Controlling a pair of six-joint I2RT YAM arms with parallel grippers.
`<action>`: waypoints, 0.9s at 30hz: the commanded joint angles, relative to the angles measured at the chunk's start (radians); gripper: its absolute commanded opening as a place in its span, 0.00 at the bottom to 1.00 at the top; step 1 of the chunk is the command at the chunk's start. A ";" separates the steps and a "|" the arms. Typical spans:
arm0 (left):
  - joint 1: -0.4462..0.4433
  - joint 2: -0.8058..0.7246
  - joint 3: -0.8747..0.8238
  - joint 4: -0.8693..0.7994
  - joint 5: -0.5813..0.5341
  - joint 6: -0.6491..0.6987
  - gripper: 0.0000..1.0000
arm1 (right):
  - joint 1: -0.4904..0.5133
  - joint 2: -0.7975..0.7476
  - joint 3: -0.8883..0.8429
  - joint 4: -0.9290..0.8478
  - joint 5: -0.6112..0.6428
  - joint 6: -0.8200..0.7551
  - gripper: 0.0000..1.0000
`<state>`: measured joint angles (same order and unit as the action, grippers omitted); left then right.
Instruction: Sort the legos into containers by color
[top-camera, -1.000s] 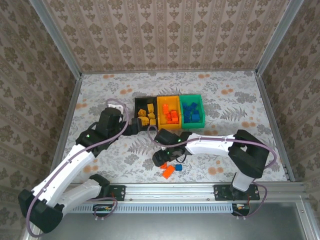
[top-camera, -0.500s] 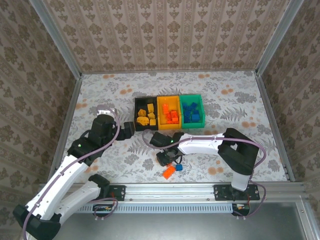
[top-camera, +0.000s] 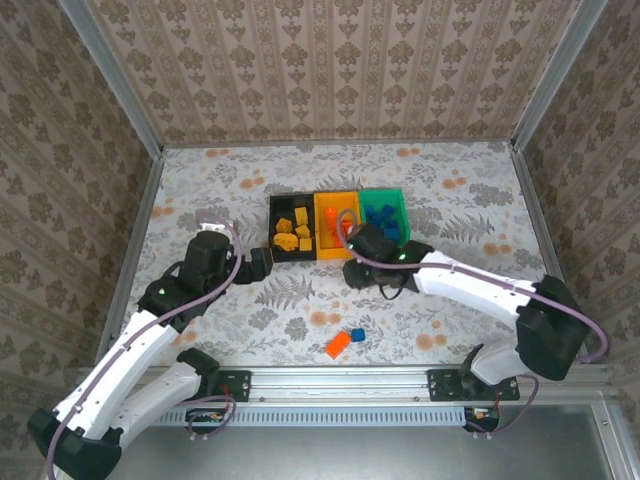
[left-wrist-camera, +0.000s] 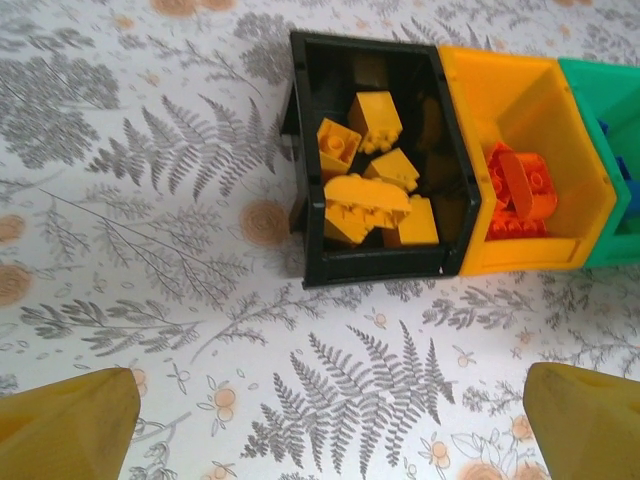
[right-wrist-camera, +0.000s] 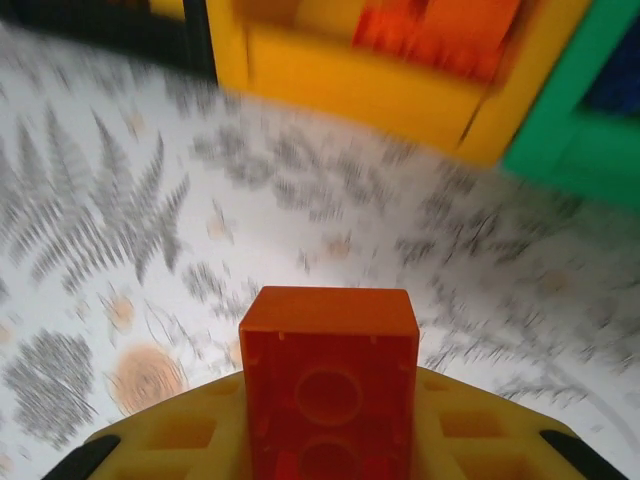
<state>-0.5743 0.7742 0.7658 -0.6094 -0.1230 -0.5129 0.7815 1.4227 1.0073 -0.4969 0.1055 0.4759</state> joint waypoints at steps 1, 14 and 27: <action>-0.001 0.038 -0.028 0.049 0.093 -0.009 0.99 | -0.060 0.009 0.091 0.009 -0.011 -0.040 0.26; -0.265 0.226 -0.059 0.144 0.097 0.011 0.98 | -0.186 0.445 0.507 0.030 -0.064 -0.010 0.29; -0.418 0.376 -0.040 0.212 0.159 0.151 0.96 | -0.200 0.551 0.671 -0.020 -0.093 0.025 0.65</action>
<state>-0.9707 1.1309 0.7128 -0.4248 0.0048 -0.4271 0.5850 2.0109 1.6531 -0.4843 0.0284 0.4862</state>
